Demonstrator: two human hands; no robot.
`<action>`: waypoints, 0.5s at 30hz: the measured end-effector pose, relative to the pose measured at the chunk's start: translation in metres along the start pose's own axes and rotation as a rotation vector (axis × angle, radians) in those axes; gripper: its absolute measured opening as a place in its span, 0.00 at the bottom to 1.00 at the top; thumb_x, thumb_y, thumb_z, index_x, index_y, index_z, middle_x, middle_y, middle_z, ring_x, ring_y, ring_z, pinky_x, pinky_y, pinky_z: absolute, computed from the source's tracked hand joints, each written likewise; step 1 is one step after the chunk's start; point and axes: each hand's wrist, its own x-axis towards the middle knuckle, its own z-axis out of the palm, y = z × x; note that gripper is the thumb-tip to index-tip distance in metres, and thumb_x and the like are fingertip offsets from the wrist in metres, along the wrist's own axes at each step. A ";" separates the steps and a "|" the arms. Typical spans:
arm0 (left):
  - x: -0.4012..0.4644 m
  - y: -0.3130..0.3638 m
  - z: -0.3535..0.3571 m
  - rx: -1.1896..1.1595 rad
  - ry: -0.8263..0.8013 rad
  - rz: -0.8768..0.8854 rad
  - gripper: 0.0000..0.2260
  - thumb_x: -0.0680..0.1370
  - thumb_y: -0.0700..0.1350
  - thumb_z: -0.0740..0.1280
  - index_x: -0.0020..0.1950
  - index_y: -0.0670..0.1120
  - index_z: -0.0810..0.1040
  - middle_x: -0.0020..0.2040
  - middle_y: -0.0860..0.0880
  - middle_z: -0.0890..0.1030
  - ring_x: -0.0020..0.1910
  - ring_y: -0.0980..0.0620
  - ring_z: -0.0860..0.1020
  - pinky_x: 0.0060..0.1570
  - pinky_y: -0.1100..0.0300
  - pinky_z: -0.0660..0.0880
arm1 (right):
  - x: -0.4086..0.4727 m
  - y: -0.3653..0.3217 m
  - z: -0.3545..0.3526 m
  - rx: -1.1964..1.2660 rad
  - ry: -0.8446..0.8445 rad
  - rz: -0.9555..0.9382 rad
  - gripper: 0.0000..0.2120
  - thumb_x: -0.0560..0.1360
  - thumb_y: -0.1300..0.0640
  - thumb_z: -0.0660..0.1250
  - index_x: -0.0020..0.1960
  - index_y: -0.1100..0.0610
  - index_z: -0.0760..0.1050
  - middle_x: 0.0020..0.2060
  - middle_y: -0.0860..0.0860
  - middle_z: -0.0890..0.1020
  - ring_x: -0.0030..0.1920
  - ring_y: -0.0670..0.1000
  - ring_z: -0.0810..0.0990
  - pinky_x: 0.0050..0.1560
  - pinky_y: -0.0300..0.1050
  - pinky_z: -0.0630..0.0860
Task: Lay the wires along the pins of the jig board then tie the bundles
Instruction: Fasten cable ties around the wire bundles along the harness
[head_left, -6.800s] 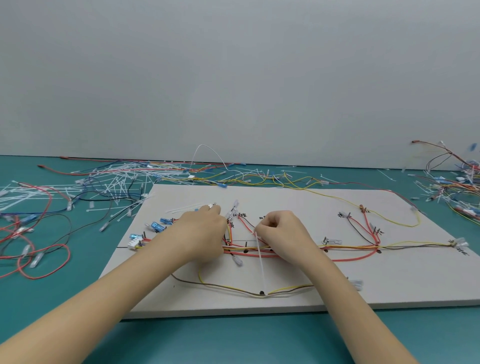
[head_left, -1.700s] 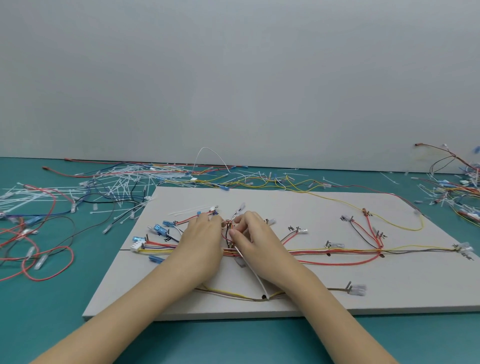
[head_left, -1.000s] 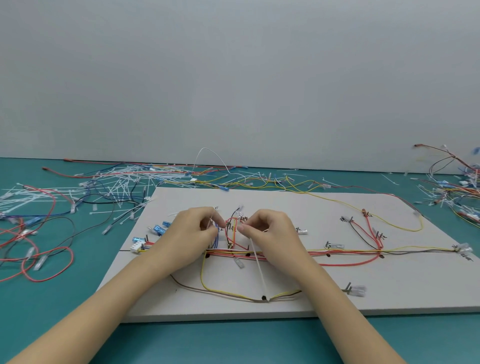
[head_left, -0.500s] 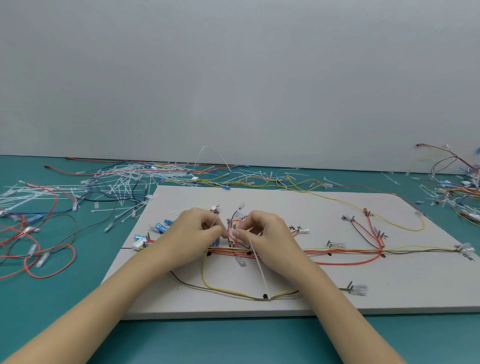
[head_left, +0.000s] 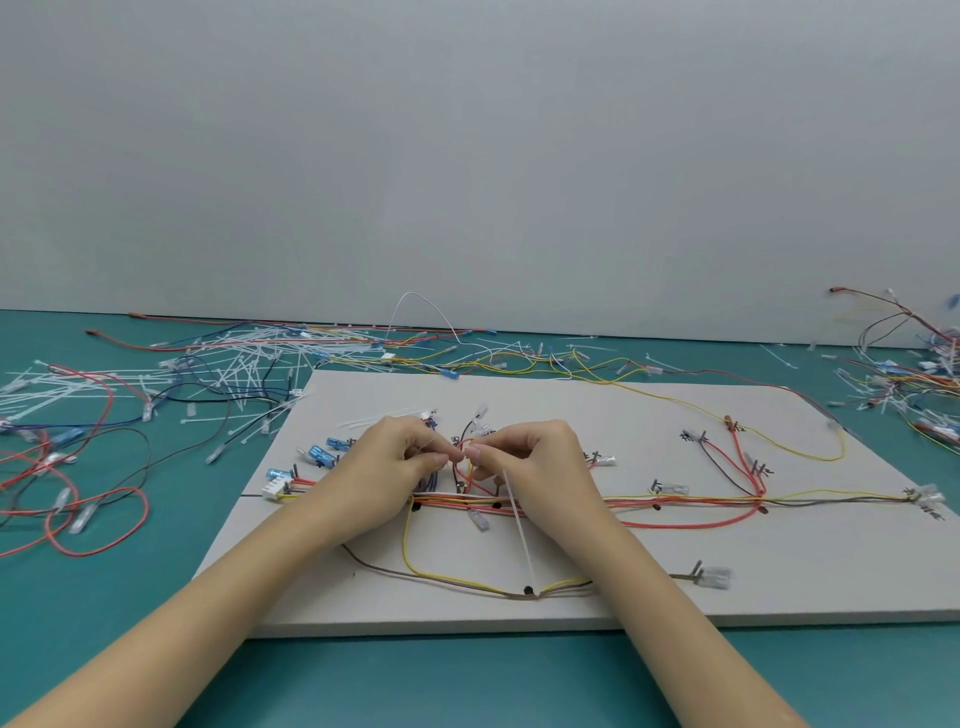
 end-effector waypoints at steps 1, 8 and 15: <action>0.000 0.000 0.001 0.028 0.010 0.003 0.10 0.78 0.37 0.67 0.50 0.49 0.85 0.37 0.56 0.72 0.35 0.63 0.73 0.36 0.69 0.64 | 0.000 0.001 0.000 0.001 0.006 -0.001 0.09 0.73 0.60 0.73 0.38 0.47 0.84 0.33 0.51 0.85 0.37 0.51 0.85 0.42 0.47 0.82; -0.002 0.001 0.003 -0.022 0.065 0.063 0.10 0.77 0.40 0.69 0.50 0.55 0.86 0.34 0.54 0.76 0.33 0.60 0.72 0.34 0.70 0.66 | 0.002 0.003 0.002 0.015 0.003 -0.003 0.06 0.74 0.62 0.71 0.42 0.54 0.85 0.32 0.54 0.85 0.36 0.52 0.85 0.45 0.53 0.82; -0.003 0.003 0.010 -0.279 0.156 -0.018 0.10 0.73 0.41 0.74 0.42 0.58 0.85 0.38 0.51 0.85 0.39 0.49 0.83 0.40 0.54 0.78 | 0.003 0.003 0.004 0.113 0.033 0.051 0.02 0.73 0.66 0.72 0.44 0.60 0.82 0.30 0.53 0.84 0.31 0.49 0.84 0.32 0.38 0.78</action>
